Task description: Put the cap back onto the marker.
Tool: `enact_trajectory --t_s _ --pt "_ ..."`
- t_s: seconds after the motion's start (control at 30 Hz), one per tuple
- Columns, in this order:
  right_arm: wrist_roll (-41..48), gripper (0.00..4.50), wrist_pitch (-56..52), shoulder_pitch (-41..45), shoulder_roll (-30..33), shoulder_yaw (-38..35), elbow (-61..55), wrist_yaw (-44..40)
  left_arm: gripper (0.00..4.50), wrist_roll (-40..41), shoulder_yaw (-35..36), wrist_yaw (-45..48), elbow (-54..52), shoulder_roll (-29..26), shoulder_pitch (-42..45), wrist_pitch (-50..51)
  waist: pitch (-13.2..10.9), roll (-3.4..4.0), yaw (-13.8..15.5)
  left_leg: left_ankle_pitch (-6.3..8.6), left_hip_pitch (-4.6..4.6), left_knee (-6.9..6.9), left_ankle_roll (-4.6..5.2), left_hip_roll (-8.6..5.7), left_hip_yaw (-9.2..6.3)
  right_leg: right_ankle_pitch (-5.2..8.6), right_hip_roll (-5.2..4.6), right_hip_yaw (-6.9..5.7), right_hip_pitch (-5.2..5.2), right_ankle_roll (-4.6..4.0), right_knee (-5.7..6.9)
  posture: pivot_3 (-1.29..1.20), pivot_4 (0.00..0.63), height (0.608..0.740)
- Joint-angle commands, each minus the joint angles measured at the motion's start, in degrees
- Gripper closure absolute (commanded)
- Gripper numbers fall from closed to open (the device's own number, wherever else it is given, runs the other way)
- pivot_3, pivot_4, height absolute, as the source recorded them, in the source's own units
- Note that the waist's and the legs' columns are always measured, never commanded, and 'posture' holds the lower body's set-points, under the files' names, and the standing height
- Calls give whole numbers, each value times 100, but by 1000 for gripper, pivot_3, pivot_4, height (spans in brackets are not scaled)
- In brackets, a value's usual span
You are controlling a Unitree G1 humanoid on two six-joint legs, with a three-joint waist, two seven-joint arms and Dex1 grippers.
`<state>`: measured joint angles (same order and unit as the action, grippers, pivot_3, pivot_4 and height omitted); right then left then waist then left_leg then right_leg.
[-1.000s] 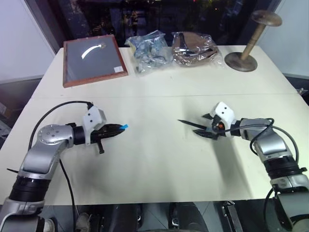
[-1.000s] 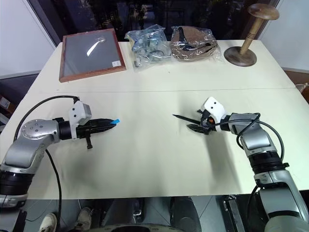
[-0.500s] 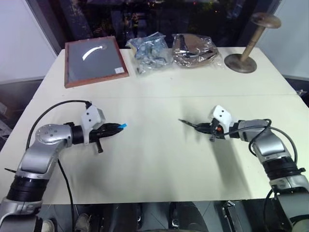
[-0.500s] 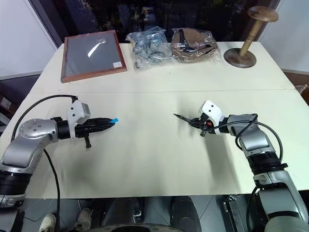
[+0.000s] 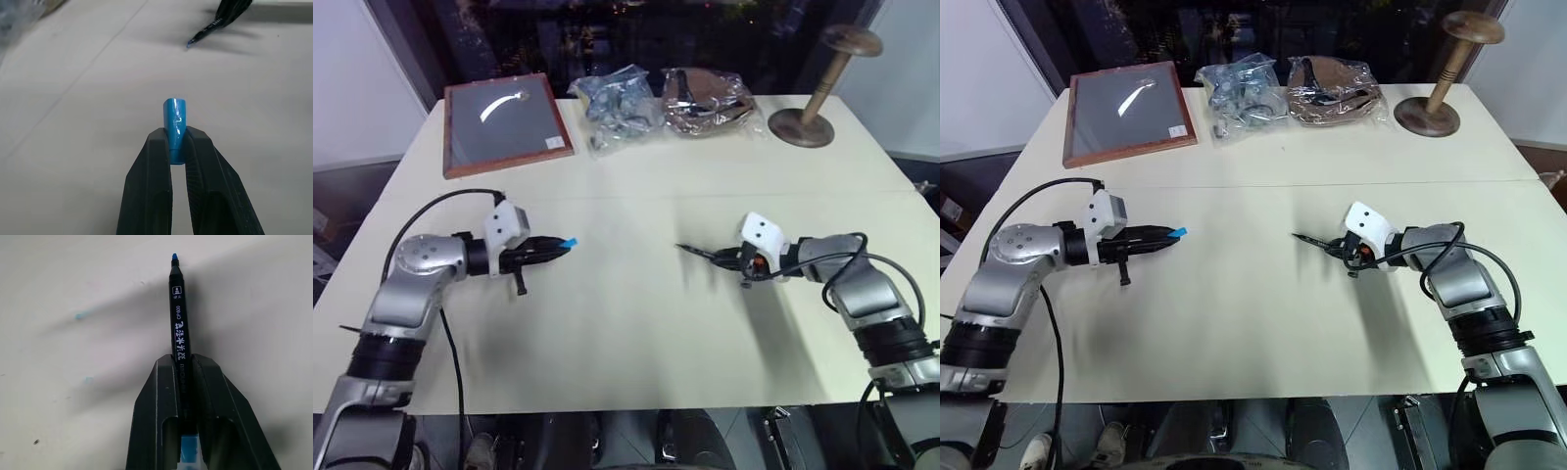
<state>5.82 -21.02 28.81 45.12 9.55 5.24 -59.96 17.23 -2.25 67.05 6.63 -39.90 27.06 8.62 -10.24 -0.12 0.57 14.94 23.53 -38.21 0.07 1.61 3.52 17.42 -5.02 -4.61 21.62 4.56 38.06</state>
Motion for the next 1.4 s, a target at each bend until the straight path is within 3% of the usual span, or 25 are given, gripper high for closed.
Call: enact_trajectory --t_s 0.03,0.47,1.4 --pt "-4 4470 3 148 162 -46 -666 -150 4500 -134 -125 306 447 87 410 -556 0 0 -9 0 1 2 0 0 3 0 0 0 3 0 0 0 150 740" --pt "48 4470 -357 484 26 289 -1768 -412 4500 -328 -478 1390 1979 592 1544 -1639 -1 -2 6 0 8 2 0 1 15 0 3 2 14 1 1 0 150 740" --pt "-70 4470 -504 861 -342 756 -2084 -330 4500 -322 -698 1681 1390 565 1281 -871 -2 -3 1 -2 83 -8 2 2 14 -1 8 3 88 2 11 0 150 740"
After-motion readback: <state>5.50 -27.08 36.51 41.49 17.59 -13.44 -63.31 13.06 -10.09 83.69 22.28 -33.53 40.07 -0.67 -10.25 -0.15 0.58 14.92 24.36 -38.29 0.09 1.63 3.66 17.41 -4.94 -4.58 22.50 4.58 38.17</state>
